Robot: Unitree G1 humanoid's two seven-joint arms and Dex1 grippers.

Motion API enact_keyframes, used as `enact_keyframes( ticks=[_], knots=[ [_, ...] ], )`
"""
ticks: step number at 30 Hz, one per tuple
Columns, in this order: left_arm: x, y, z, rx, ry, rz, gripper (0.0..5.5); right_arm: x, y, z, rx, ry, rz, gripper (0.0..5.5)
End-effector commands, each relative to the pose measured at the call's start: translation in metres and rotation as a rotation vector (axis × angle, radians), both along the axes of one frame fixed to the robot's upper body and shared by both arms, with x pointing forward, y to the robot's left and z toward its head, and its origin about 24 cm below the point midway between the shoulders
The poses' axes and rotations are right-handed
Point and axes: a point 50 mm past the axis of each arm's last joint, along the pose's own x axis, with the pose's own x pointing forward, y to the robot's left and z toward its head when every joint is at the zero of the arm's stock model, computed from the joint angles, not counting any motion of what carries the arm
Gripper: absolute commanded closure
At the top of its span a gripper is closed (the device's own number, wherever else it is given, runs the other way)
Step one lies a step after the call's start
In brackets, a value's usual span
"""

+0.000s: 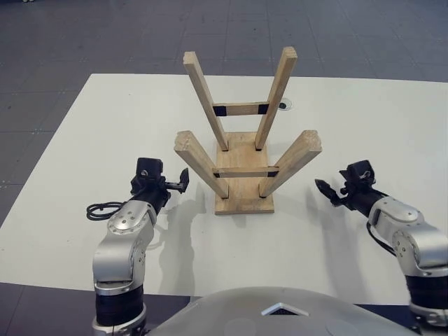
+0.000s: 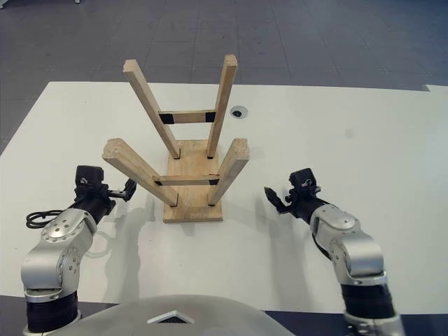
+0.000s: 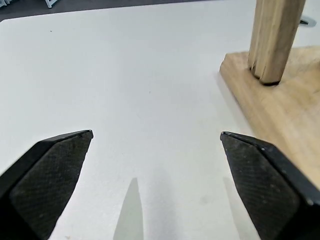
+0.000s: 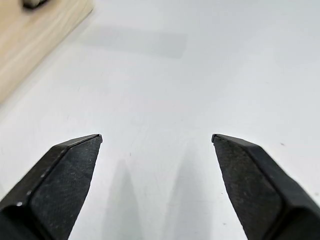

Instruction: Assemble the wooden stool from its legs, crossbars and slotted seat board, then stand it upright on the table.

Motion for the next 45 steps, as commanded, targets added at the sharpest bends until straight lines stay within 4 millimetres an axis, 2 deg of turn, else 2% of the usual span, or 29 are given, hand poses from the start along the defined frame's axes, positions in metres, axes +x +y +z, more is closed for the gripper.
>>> enact_keyframes(
  ticks=[1,3,6,8,10,12,14,15,16,17,18,19,21,23,26,28,32,34,38,39,41,43,45],
  knots=[
    [-0.003,-0.019,0.012,-0.127,-0.052,-0.066,0.74,-0.008,0.019,0.011,0.066,0.006,-0.014,1.44],
    [-0.004,-0.027,0.016,-0.183,-0.069,-0.118,0.74,-0.009,0.027,0.012,0.092,0.017,0.022,1.44],
    [-0.004,-0.025,0.013,-0.178,-0.059,-0.09,0.74,-0.005,0.031,0.012,0.1,0.011,0.022,1.44],
    [-0.005,-0.008,0.003,-0.089,-0.012,0.022,0.74,0.003,0.015,0.012,0.025,-0.016,-0.088,1.44],
    [-0.007,0.015,-0.005,0.016,0.026,0.146,0.74,0.008,-0.016,0.01,-0.062,-0.031,-0.267,1.44],
    [-0.013,0.039,-0.012,0.094,0.068,0.289,0.74,0.009,-0.041,0.01,-0.128,-0.038,-0.374,1.44],
    [-0.019,0.052,-0.013,0.145,0.085,0.361,0.74,0.01,-0.05,0.012,-0.155,-0.048,-0.407,1.44],
    [-0.02,0.052,-0.011,0.154,0.087,0.36,0.74,0.012,-0.047,0.015,-0.153,-0.057,-0.383,1.44],
    [-0.02,0.05,-0.01,0.155,0.088,0.344,0.74,0.013,-0.04,0.018,-0.147,-0.066,-0.344,1.44],
    [-0.016,0.038,-0.007,0.125,0.077,0.255,0.74,0.016,-0.019,0.023,-0.113,-0.089,-0.226,1.44],
    [-0.013,0.022,-0.004,0.074,0.061,0.159,0.74,0.014,0.013,0.031,-0.035,-0.116,-0.065,1.44],
    [-0.009,-0.006,0.005,-0.023,0.027,-0.011,0.74,0.008,0.042,0.038,0.032,-0.135,0.095,1.44],
    [-0.014,-0.054,0.022,-0.176,-0.015,-0.317,0.74,-0.014,0.09,0.049,0.133,-0.127,0.42,1.44],
    [-0.02,-0.077,0.035,-0.231,-0.052,-0.466,0.74,-0.036,0.111,0.048,0.171,-0.067,0.622,1.44],
    [-0.02,-0.078,0.041,-0.221,-0.063,-0.477,0.74,-0.036,0.1,0.038,0.109,-0.021,0.618,1.44],
    [-0.02,-0.075,0.04,-0.196,-0.05,-0.464,0.74,-0.028,0.09,0.037,0.06,-0.029,0.555,1.44],
    [-0.016,-0.057,0.025,-0.126,0.009,-0.348,0.74,-0.001,0.063,0.039,-0.047,-0.077,0.371,1.44],
    [-0.015,-0.052,0.021,-0.087,0.022,-0.316,0.74,0.005,0.057,0.041,-0.057,-0.09,0.344,1.44],
    [-0.013,-0.055,0.021,-0.078,0.0,-0.304,0.74,0.007,0.056,0.043,-0.046,-0.096,0.363,1.44],
    [-0.013,-0.055,0.021,-0.075,-0.003,-0.299,0.74,0.011,0.056,0.046,-0.039,-0.11,0.379,1.44],
    [-0.01,-0.056,0.021,-0.074,-0.011,-0.292,0.74,0.028,0.052,0.065,0.025,-0.186,0.407,1.44],
    [-0.009,-0.058,0.02,-0.078,-0.016,-0.293,0.74,0.043,0.039,0.092,0.12,-0.26,0.421,1.44],
    [-0.01,-0.059,0.02,-0.084,-0.017,-0.285,0.74,0.045,0.024,0.112,0.197,-0.277,0.46,1.44]
  ],
)
